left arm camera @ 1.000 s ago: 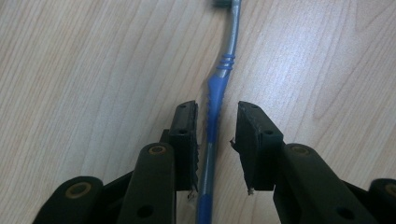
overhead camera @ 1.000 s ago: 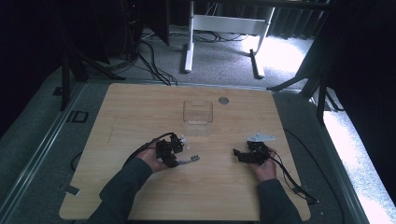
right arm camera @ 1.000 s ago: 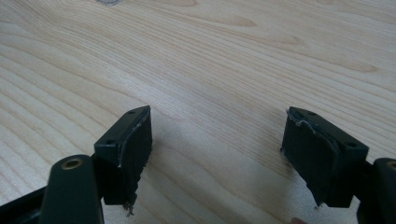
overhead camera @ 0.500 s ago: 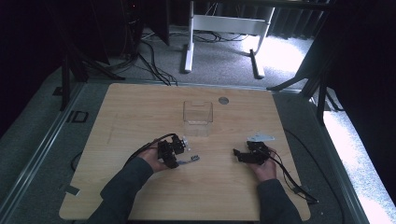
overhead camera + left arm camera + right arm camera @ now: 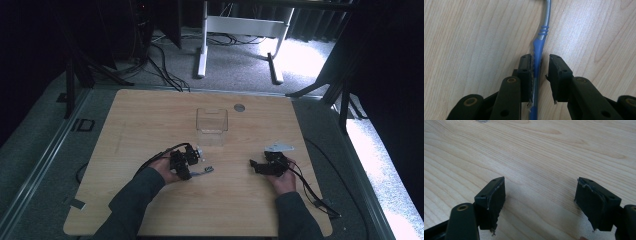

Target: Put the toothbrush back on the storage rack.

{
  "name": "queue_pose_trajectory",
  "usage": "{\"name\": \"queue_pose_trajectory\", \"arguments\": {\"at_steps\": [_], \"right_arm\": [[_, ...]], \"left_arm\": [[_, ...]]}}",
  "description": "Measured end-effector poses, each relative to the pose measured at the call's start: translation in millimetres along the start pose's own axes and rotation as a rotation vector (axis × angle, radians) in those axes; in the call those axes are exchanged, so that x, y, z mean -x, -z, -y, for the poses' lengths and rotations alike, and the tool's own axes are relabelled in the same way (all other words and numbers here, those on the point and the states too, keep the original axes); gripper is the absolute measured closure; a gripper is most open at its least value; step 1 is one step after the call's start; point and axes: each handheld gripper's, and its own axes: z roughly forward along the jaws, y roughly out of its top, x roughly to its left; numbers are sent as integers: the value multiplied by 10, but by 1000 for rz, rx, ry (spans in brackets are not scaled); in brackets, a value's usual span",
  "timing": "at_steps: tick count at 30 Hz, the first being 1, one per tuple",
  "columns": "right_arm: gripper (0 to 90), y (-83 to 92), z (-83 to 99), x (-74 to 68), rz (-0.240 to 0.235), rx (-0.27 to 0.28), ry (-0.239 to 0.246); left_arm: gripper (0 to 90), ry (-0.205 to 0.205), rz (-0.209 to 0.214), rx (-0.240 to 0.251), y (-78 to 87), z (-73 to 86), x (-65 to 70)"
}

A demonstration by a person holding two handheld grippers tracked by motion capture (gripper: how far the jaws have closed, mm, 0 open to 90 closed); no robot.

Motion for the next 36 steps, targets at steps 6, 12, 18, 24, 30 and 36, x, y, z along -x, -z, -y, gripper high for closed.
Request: {"name": "queue_pose_trajectory", "arguments": {"at_steps": [6, 12, 18, 24, 30, 36], "right_arm": [[239, 0, 0, 0, 0, 0, 0], [239, 0, 0, 0, 0, 0, 0], [239, 0, 0, 0, 0, 0, 0], [239, -1, -1, 0, 0, 0, 1], [239, -1, -1, 0, -1, 0, 2], [238, -1, -1, 0, -1, 0, 2]], "left_arm": [[732, 6, 8, -5, -15, -13, -21], [756, 2, 13, -3, -22, -39, -11], [762, -2, 19, -13, -35, -60, -18], [767, -9, 16, -23, -45, -64, -19], [777, -14, 21, -31, -75, -74, -19], [794, -11, 23, -31, -75, -79, -18]]}}
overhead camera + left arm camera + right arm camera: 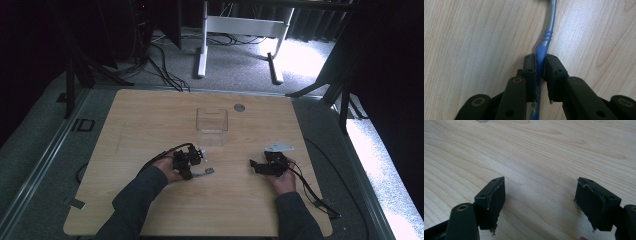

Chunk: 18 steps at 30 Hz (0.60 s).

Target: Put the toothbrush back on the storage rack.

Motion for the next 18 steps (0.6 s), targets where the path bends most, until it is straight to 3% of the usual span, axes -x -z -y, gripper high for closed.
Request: {"name": "queue_pose_trajectory", "arguments": {"at_steps": [9, 18], "right_arm": [[239, -1, 0, 1, 0, 0, 1], [239, -1, 0, 1, 0, 0, 1]], "left_arm": [[815, 2, -25, -10, 17, 0, 9], [817, 55, -62, 65, 155, 35, -17]]}}
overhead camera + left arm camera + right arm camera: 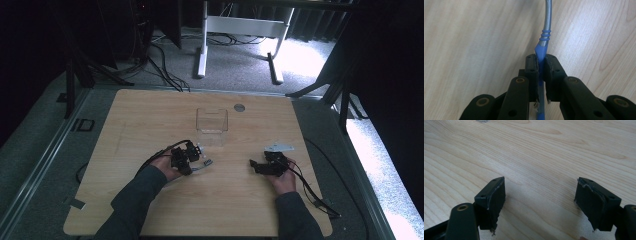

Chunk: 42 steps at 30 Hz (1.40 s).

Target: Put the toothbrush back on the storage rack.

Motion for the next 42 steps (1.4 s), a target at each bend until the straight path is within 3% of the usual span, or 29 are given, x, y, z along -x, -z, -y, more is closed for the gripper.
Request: {"name": "queue_pose_trajectory", "arguments": {"at_steps": [29, 42], "right_arm": [[238, 0, 0, 0, 0, 0, 0], [239, 0, -1, -2, 0, 1, -2]], "left_arm": [[818, 40, -55, 112, 266, 0, -46], [818, 83, -75, 184, 355, 30, -87]]}}
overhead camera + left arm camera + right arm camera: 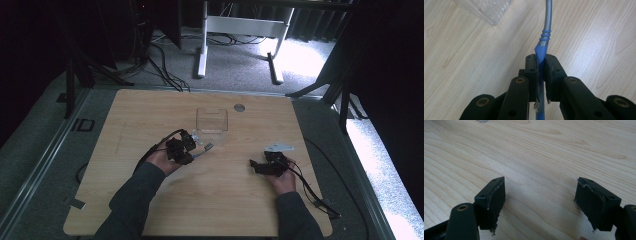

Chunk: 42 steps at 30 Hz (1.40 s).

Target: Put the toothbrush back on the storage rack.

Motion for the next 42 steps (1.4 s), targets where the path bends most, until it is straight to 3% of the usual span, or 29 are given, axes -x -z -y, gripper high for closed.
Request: {"name": "queue_pose_trajectory", "arguments": {"at_steps": [7, 25, 26, 30, 42], "right_arm": [[239, 0, 0, 0, 0, 0, 0], [238, 0, 0, 0, 0, 0, 0], [239, 0, 0, 0, 0, 0, 1], [238, 0, 0, 1, 0, 0, 1], [238, -1, 0, 2, 0, 1, 3]], "left_arm": [[817, 25, 18, 28, 32, 6, -33], [817, 66, -8, 93, 120, 10, -74], [817, 72, 9, 104, 133, 11, -88], [817, 82, 14, 115, 139, 10, -92], [817, 103, 6, 144, 170, 12, -109]]}}
